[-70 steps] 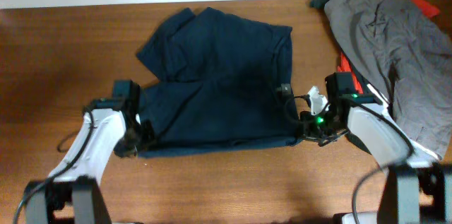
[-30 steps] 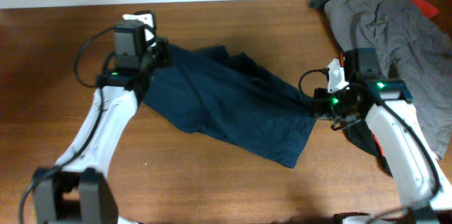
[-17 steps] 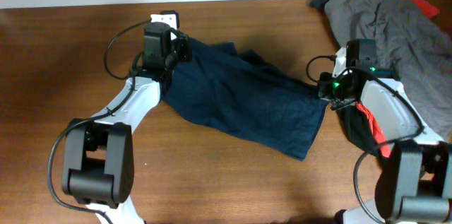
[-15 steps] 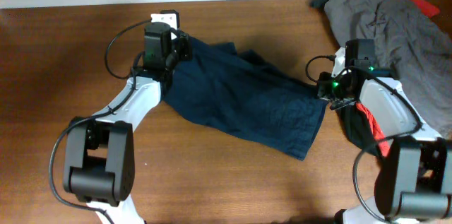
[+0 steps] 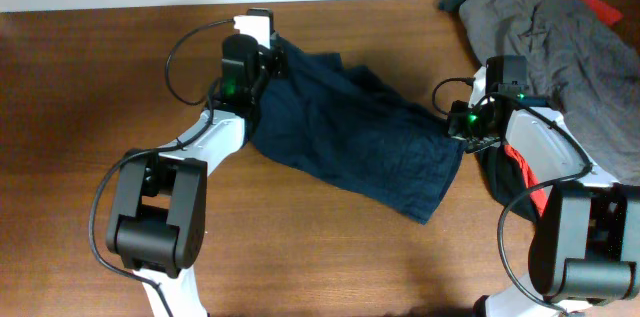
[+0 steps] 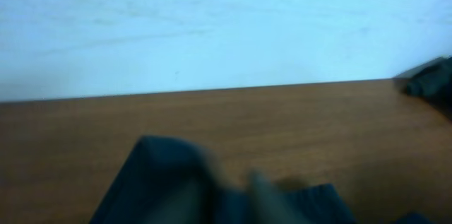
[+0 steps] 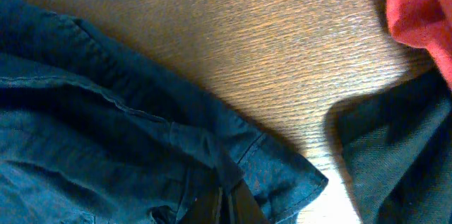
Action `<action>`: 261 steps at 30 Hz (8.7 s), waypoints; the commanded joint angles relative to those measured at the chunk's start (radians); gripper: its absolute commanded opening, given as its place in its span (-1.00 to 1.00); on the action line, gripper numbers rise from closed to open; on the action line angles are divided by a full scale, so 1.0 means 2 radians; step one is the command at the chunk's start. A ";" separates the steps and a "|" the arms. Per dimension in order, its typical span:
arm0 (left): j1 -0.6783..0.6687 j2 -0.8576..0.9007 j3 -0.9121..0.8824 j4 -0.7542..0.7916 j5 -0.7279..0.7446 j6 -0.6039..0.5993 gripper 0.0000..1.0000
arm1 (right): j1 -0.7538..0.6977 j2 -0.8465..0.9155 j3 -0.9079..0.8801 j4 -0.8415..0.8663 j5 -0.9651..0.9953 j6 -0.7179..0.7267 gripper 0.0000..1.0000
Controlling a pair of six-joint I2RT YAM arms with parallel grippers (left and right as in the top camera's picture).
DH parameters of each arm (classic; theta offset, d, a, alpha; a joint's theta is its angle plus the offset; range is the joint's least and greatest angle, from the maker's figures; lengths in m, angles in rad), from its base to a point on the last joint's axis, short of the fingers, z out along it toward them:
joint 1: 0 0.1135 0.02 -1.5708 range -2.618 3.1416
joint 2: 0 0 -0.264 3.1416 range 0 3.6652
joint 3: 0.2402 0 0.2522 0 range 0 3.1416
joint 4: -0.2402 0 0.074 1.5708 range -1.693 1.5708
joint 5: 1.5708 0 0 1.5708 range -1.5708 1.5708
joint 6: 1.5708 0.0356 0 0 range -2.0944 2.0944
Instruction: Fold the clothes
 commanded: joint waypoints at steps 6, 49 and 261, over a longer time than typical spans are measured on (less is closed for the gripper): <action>-0.003 0.015 0.019 -0.014 -0.017 0.018 0.98 | -0.005 0.001 0.006 0.007 0.011 0.019 -0.64; -0.004 -0.016 0.158 -0.481 -0.010 0.128 0.98 | -0.023 0.049 -0.116 0.347 -0.041 -0.175 -0.92; -0.028 0.162 0.285 -0.613 0.125 0.148 -0.99 | 0.158 -0.023 0.240 0.025 -0.189 -0.048 -0.92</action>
